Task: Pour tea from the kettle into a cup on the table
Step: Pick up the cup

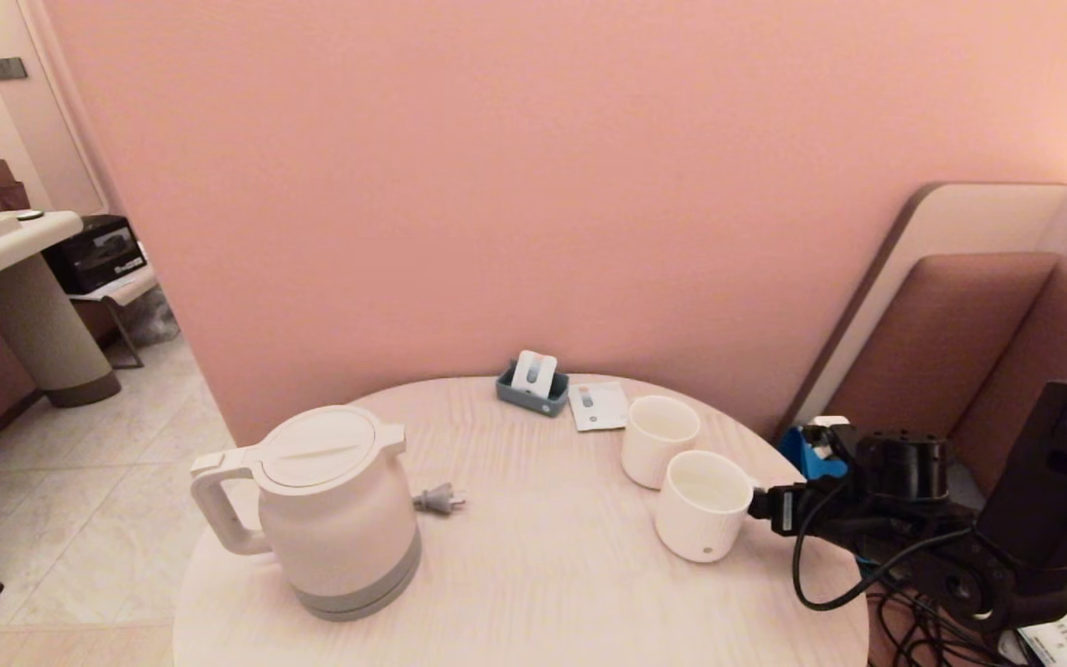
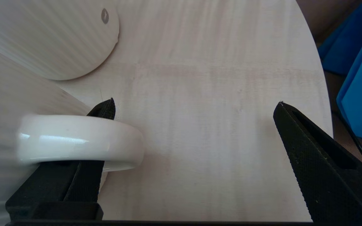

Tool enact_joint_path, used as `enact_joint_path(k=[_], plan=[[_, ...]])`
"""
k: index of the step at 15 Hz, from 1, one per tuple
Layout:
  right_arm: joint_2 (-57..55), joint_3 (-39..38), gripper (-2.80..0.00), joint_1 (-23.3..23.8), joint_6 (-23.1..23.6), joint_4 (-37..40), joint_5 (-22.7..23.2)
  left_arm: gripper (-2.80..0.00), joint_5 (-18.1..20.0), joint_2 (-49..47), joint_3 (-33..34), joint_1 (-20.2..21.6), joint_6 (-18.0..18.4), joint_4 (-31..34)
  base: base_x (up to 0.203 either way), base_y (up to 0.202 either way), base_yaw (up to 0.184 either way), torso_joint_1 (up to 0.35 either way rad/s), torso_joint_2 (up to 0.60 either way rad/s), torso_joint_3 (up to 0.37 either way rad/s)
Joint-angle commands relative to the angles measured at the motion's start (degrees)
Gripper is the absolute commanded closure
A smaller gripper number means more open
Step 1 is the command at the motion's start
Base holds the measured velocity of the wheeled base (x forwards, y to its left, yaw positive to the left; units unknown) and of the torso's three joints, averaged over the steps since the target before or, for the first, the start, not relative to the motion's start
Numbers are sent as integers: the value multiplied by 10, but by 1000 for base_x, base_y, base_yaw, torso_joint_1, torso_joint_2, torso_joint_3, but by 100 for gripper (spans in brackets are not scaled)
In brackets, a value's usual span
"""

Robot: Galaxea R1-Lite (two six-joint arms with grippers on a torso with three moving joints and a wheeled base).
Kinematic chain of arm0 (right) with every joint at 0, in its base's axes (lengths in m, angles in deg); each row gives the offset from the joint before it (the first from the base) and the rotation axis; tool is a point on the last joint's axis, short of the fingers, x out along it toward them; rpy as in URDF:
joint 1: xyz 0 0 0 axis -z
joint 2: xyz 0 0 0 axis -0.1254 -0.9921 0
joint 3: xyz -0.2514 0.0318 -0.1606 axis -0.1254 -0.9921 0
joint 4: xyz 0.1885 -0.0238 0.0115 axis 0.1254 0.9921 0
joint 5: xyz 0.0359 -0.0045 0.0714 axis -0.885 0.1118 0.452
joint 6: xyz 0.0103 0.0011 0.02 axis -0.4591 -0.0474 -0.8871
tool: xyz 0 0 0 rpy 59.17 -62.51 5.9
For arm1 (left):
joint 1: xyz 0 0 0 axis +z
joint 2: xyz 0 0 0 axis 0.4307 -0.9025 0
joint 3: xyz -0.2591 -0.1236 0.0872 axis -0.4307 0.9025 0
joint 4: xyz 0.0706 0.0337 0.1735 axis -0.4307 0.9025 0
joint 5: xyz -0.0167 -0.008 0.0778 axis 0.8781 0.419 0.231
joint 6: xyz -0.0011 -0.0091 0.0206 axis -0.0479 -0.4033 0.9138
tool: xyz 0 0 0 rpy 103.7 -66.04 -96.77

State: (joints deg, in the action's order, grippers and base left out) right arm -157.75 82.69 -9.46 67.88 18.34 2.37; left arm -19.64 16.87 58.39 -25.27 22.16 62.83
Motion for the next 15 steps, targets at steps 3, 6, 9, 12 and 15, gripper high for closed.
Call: enact_joint_path(k=[3, 6, 9, 12, 15], plan=[[0, -1, -280, 0, 0, -4, 2, 0, 0, 0, 0, 0, 0, 0, 0, 0, 0, 0, 0, 0], [4, -3, -280, 0, 1, -4, 2, 0, 0, 0, 0, 0, 0, 0, 0, 0, 0, 0, 0, 0], [8, -2, -280, -7, 0, -21, 5, 0, 0, 0, 0, 0, 0, 0, 0, 0, 0, 0, 0, 0], [4, -16, -280, -24, 0, -60, 14, 0, 0, 0, 0, 0, 0, 0, 0, 0, 0, 0, 0, 0], [-3, -20, -280, -27, 1, -69, 14, 0, 0, 0, 0, 0, 0, 0, 0, 0, 0, 0, 0, 0]])
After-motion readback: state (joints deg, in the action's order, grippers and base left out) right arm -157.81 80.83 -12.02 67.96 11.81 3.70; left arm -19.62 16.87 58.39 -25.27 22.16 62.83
